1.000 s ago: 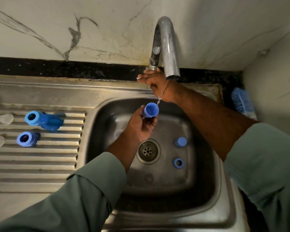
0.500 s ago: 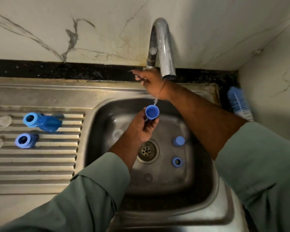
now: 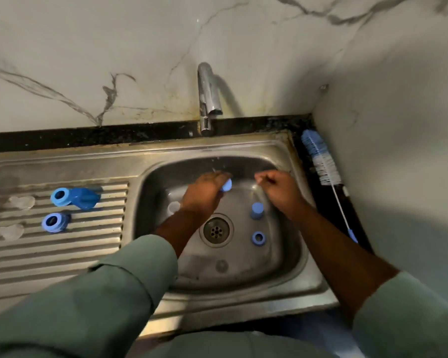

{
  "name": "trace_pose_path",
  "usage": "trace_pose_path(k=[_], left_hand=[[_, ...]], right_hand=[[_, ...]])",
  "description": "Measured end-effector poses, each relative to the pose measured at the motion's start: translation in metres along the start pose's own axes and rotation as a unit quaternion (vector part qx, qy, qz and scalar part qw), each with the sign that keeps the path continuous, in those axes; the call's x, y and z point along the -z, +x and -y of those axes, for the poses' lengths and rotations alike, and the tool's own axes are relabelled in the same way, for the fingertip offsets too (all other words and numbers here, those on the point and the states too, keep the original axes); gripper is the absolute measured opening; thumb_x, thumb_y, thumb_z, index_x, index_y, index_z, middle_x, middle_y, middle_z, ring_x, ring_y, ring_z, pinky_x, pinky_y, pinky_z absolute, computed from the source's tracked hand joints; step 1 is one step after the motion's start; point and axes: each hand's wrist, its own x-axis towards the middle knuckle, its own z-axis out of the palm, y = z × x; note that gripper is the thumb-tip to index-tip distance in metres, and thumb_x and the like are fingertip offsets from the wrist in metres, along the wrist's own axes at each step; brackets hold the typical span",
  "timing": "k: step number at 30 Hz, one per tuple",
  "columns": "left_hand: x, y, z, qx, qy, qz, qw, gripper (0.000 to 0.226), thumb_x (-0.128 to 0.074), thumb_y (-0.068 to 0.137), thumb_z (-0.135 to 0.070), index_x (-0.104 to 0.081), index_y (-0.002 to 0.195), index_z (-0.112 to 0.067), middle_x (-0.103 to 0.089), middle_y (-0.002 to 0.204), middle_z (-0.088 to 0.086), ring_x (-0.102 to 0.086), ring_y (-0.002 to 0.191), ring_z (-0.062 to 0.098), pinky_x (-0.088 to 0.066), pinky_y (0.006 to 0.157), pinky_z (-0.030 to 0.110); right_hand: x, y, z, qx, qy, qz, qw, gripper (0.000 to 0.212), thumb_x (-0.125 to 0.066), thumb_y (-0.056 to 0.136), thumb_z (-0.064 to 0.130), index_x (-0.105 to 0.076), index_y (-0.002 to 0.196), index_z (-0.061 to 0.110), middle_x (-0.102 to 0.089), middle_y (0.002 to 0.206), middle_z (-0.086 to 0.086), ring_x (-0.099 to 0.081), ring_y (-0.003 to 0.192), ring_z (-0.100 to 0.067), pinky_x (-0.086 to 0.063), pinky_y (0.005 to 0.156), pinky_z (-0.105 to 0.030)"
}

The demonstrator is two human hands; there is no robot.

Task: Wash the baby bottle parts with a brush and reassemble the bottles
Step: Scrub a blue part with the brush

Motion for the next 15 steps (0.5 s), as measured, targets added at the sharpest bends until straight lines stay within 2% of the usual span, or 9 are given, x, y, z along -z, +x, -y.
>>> trace_pose_path(k=[2, 3, 5, 7, 8, 9, 11, 13, 15], left_hand=[[-0.004, -0.007, -0.015, -0.109, 0.022, -0.039, 0.993, 0.052, -0.06, 0.092, -0.008, -0.049, 0.143, -0.014, -0.052, 0.143, 0.012, -0.046, 0.133, 0.031, -0.033, 0.11, 0.034], [-0.009, -0.008, -0.023, -0.161, 0.029, -0.061, 0.985, 0.051, -0.061, 0.09, -0.008, -0.053, 0.14, -0.012, -0.056, 0.139, 0.013, -0.049, 0.129, 0.03, -0.034, 0.109, 0.035], [-0.018, -0.01, -0.033, -0.176, 0.054, -0.061, 0.981, 0.049, -0.06, 0.091, -0.01, -0.054, 0.139, -0.012, -0.056, 0.139, 0.012, -0.047, 0.128, 0.026, -0.032, 0.108, 0.033], [-0.034, -0.017, -0.04, -0.069, 0.036, -0.001, 0.997, 0.048, -0.062, 0.092, -0.015, -0.053, 0.14, -0.018, -0.054, 0.14, 0.006, -0.049, 0.129, 0.025, -0.036, 0.105, 0.031], [-0.04, -0.021, -0.048, -0.002, -0.038, -0.023, 0.999, 0.048, -0.067, 0.09, -0.019, -0.056, 0.137, -0.019, -0.058, 0.135, 0.004, -0.054, 0.124, 0.022, -0.039, 0.1, 0.027], [-0.044, -0.023, -0.055, 0.059, -0.134, -0.085, 0.985, 0.047, -0.072, 0.087, -0.021, -0.059, 0.132, -0.018, -0.061, 0.127, 0.001, -0.058, 0.115, 0.017, -0.042, 0.094, 0.023], [-0.042, -0.021, -0.079, 0.105, -0.283, -0.175, 0.937, 0.045, -0.079, 0.081, -0.019, -0.064, 0.123, -0.017, -0.064, 0.113, -0.004, -0.061, 0.099, 0.01, -0.046, 0.084, 0.015], [-0.04, -0.015, -0.097, 0.122, -0.379, -0.154, 0.904, 0.041, -0.081, 0.079, -0.017, -0.065, 0.117, -0.019, -0.068, 0.106, -0.001, -0.064, 0.09, 0.011, -0.051, 0.078, 0.017], [-0.036, -0.012, -0.106, 0.172, -0.485, -0.134, 0.847, 0.034, -0.08, 0.081, -0.014, -0.065, 0.111, -0.019, -0.069, 0.103, 0.004, -0.066, 0.086, 0.015, -0.057, 0.071, 0.026]], right_hand=[[0.019, -0.023, -0.016, 0.008, -0.05, -0.025, 0.998, 0.017, -0.063, 0.089, 0.009, -0.072, 0.102, 0.004, -0.07, 0.104, -0.013, -0.063, 0.098, -0.019, -0.044, 0.088, -0.02], [0.03, -0.035, -0.024, 0.002, -0.053, -0.052, 0.997, 0.016, -0.063, 0.089, 0.008, -0.071, 0.101, 0.003, -0.07, 0.105, -0.015, -0.064, 0.1, -0.024, -0.046, 0.093, -0.028], [0.051, -0.057, -0.038, -0.003, -0.07, -0.099, 0.993, 0.016, -0.061, 0.087, 0.003, -0.07, 0.1, 0.0, -0.067, 0.106, -0.02, -0.062, 0.102, -0.033, -0.046, 0.096, -0.04], [0.068, -0.071, -0.054, -0.014, -0.171, -0.138, 0.976, 0.021, -0.059, 0.085, 0.004, -0.068, 0.103, -0.001, -0.063, 0.11, -0.021, -0.058, 0.105, -0.038, -0.043, 0.095, -0.039], [0.076, -0.081, -0.063, -0.029, -0.229, -0.156, 0.96, 0.025, -0.059, 0.085, 0.006, -0.068, 0.107, 0.001, -0.06, 0.115, -0.021, -0.055, 0.107, -0.039, -0.041, 0.095, -0.039], [0.081, -0.089, -0.071, -0.046, -0.275, -0.179, 0.943, 0.029, -0.06, 0.084, 0.009, -0.066, 0.112, 0.003, -0.057, 0.12, -0.022, -0.052, 0.109, -0.041, -0.039, 0.096, -0.041], [0.091, -0.101, -0.085, -0.084, -0.337, -0.22, 0.911, 0.033, -0.065, 0.083, 0.014, -0.065, 0.115, 0.004, -0.055, 0.12, -0.025, -0.049, 0.108, -0.042, -0.036, 0.095, -0.045], [0.093, -0.108, -0.095, -0.122, -0.373, -0.207, 0.896, 0.032, -0.066, 0.083, 0.016, -0.063, 0.112, 0.003, -0.057, 0.113, -0.026, -0.05, 0.106, -0.043, -0.037, 0.093, -0.046], [0.095, -0.108, -0.098, -0.135, -0.386, -0.195, 0.891, 0.027, -0.061, 0.086, 0.016, -0.061, 0.11, 0.004, -0.059, 0.108, -0.025, -0.052, 0.103, -0.042, -0.038, 0.091, -0.045]])
